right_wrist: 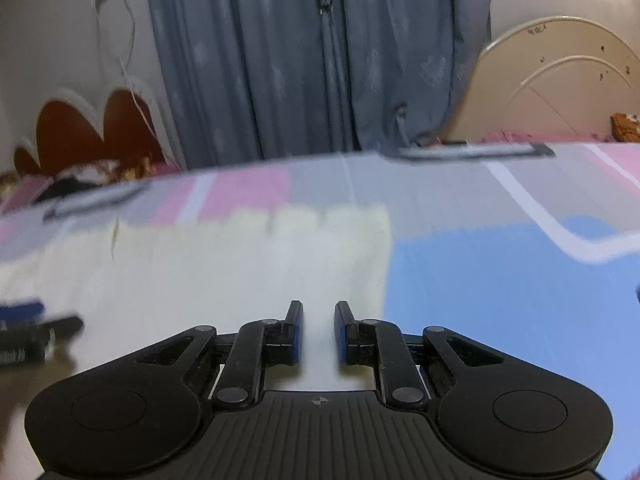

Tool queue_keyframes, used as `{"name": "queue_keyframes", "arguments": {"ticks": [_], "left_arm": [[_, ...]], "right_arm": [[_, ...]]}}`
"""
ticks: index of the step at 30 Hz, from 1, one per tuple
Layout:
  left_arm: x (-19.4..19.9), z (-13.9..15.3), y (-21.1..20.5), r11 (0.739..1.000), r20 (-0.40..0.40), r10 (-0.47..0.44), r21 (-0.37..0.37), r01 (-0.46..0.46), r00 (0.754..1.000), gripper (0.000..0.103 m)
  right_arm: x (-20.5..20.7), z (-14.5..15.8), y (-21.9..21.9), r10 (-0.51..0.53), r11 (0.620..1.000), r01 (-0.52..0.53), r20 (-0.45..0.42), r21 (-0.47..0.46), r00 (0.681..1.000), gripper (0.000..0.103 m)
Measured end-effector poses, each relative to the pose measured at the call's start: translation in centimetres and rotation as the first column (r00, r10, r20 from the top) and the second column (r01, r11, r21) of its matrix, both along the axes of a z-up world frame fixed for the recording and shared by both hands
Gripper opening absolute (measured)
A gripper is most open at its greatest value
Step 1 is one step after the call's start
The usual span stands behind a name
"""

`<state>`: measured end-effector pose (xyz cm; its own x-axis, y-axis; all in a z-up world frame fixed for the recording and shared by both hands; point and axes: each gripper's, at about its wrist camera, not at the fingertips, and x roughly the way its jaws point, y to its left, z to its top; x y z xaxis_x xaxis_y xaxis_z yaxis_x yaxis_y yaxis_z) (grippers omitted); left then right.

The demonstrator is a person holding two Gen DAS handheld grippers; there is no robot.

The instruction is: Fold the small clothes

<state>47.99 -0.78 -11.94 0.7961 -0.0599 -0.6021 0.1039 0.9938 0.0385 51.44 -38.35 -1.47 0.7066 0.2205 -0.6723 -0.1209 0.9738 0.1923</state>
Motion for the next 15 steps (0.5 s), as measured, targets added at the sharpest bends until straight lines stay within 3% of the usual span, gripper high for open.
{"name": "queue_keyframes", "arguments": {"ticks": [3, 6, 11, 14, 15], "left_arm": [[0.1, -0.7, 0.3, 1.0, -0.023, 0.006, -0.017, -0.007, 1.0, 0.082], [-0.4, -0.4, 0.6, 0.999, -0.016, 0.025, -0.029, -0.025, 1.0, 0.077], [-1.7, 0.1, 2.3, 0.996, -0.015, 0.077, -0.051, -0.077, 0.997, 0.077], [-2.2, -0.4, 3.3, 0.995, -0.051, 0.088, -0.04, -0.09, 0.995, 0.078], [-2.6, 0.1, 3.6, 0.993, -0.047, 0.102, -0.049, -0.104, 0.994, 0.073]], "right_arm": [[-1.4, 0.9, -1.1, -0.051, 0.997, 0.049, 0.046, 0.056, 0.998, 0.015], [-1.0, -0.2, -0.5, -0.044, 0.999, 0.044, -0.027, -0.002, 0.999, 0.015], [-2.6, 1.7, -0.7, -0.059, 0.998, 0.058, 0.047, 0.035, 0.997, 0.015], [-2.6, 0.4, 0.6, -0.011, 0.999, 0.011, -0.023, -0.04, 1.0, 0.015], [-2.8, 0.2, 0.8, -0.004, 0.998, 0.004, -0.011, -0.058, 1.0, 0.015]]}}
